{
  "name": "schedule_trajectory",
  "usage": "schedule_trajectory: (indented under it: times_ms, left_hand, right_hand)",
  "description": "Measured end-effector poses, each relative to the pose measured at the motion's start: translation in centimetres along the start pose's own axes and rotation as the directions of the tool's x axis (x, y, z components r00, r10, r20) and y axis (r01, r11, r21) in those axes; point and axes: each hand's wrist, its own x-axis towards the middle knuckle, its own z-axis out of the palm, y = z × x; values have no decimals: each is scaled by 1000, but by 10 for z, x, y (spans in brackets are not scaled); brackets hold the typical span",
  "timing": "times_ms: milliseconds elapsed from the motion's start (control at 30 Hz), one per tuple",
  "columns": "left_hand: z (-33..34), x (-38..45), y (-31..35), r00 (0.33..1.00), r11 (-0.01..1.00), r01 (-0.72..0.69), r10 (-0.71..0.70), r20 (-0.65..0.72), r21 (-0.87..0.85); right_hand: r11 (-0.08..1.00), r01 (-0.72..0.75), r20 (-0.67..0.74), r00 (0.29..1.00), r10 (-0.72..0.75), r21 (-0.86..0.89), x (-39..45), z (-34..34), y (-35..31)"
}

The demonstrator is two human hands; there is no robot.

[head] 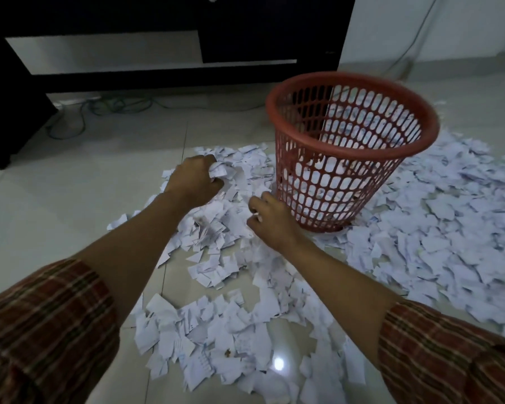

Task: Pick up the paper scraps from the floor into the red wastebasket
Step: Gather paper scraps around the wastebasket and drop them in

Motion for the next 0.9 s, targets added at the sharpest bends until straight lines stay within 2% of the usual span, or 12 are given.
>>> schedule_trajectory:
  times_ms: [200, 333, 500, 700, 900]
  left_hand:
    - [-32, 19, 20, 991, 997, -48, 40, -126, -67]
    - [-53, 38, 38, 971, 989, -49, 15, -237, -138]
    - [-70, 54, 76, 928, 979, -146, 86, -362, -141]
    - [-64, 60, 124, 908, 943, -276, 192, -373, -187]
    - [-50, 68, 145, 905, 922, -316, 224, -361, -222]
  right_hand:
    - [995, 91, -231, 970, -79, 42, 29, -54, -21]
    - [990, 120, -339, 937, -89, 74, 41, -88, -34]
    - [988, 147, -414, 903, -112, 52, 57, -128, -37]
    - [996, -44, -520, 851, 81, 82, 73, -173, -7]
    - [931, -339, -485, 796, 362, 137, 82, -212, 42]
